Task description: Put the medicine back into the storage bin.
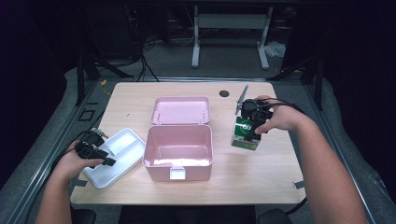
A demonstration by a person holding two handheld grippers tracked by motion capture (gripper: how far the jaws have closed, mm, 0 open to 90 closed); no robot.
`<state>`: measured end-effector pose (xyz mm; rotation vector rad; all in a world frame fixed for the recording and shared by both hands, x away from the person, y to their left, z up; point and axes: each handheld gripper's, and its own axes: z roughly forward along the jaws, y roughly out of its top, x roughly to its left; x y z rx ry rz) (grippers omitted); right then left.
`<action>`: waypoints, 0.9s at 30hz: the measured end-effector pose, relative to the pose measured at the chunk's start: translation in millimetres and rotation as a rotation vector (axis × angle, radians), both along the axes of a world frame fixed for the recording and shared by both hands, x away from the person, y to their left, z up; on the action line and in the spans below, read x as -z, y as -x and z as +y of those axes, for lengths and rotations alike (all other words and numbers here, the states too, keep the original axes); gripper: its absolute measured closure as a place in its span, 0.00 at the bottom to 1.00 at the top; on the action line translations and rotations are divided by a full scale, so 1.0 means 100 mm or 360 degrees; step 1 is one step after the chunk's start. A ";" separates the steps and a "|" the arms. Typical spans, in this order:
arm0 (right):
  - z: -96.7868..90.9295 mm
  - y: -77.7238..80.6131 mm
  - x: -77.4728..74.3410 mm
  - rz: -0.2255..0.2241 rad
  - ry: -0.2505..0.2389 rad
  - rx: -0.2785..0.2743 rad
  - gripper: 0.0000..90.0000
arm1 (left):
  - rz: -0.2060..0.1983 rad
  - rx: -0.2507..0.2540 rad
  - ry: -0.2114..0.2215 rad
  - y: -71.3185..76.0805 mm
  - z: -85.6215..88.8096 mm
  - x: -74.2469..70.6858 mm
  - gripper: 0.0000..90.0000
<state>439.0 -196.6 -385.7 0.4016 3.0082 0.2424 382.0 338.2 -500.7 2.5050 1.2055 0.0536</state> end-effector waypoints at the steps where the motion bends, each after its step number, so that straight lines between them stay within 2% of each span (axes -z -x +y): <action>1: 0.03 0.01 -0.03 0.0013 0.0006 -0.0017 0.18 | 0.0001 -0.0003 0.0000 0.00 0.00 0.00 0.48; 6: 0.21 0.08 -0.19 0.0079 0.0020 -0.0073 0.18 | 0.0003 -0.0004 -0.0001 0.00 0.01 0.01 0.48; 9: 0.34 0.14 -0.33 0.0085 0.0005 -0.0112 0.18 | 0.0006 -0.0003 -0.0004 0.00 0.00 0.01 0.48; 12: 0.49 0.20 -0.46 0.0060 -0.0022 -0.0169 0.18 | 0.0008 0.0002 -0.0005 -0.01 0.00 0.02 0.48; 14: 0.63 0.24 -0.54 0.0078 -0.0037 -0.0207 0.18 | 0.0009 0.0002 -0.0006 -0.01 0.00 0.02 0.48; 21: 1.13 0.34 -0.57 0.0070 -0.0018 -0.0333 0.18 | 0.0006 -0.0001 -0.0004 0.00 0.01 0.02 0.48; 26: 1.45 0.35 -0.54 0.0089 -0.0040 -0.0365 0.18 | 0.0006 -0.0007 -0.0003 0.00 0.04 0.02 0.48; 27: 1.50 0.35 -0.52 0.0075 -0.0045 -0.0370 0.18 | 0.0006 -0.0011 -0.0002 0.00 0.04 0.02 0.48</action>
